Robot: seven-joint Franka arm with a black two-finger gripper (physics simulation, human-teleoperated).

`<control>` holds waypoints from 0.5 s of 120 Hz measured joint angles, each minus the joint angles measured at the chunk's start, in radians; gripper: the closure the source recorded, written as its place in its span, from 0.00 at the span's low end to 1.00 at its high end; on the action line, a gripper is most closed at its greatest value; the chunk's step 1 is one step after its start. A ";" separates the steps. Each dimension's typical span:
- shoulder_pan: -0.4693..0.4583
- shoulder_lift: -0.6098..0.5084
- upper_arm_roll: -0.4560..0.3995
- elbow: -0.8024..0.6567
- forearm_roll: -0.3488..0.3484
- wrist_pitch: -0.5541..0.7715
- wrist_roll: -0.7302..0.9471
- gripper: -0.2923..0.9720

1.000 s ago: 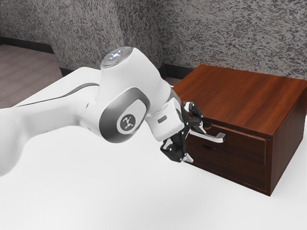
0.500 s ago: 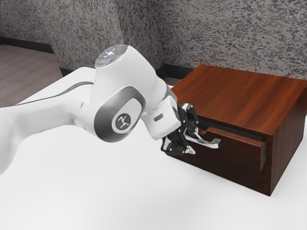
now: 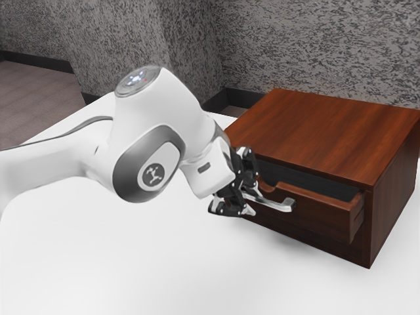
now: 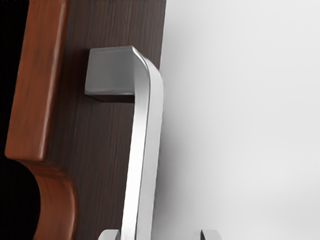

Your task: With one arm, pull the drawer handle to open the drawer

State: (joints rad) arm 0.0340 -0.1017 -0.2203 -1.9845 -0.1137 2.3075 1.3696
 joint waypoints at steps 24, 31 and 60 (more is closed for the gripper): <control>-0.001 -0.024 -0.002 -0.025 0.000 0.003 -0.009 0.66; -0.001 -0.034 -0.003 -0.034 -0.001 0.004 -0.012 0.66; 0.000 -0.069 -0.015 -0.069 -0.001 0.011 -0.024 0.66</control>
State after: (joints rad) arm 0.0337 -0.1703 -0.2350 -2.0539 -0.1148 2.3184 1.3454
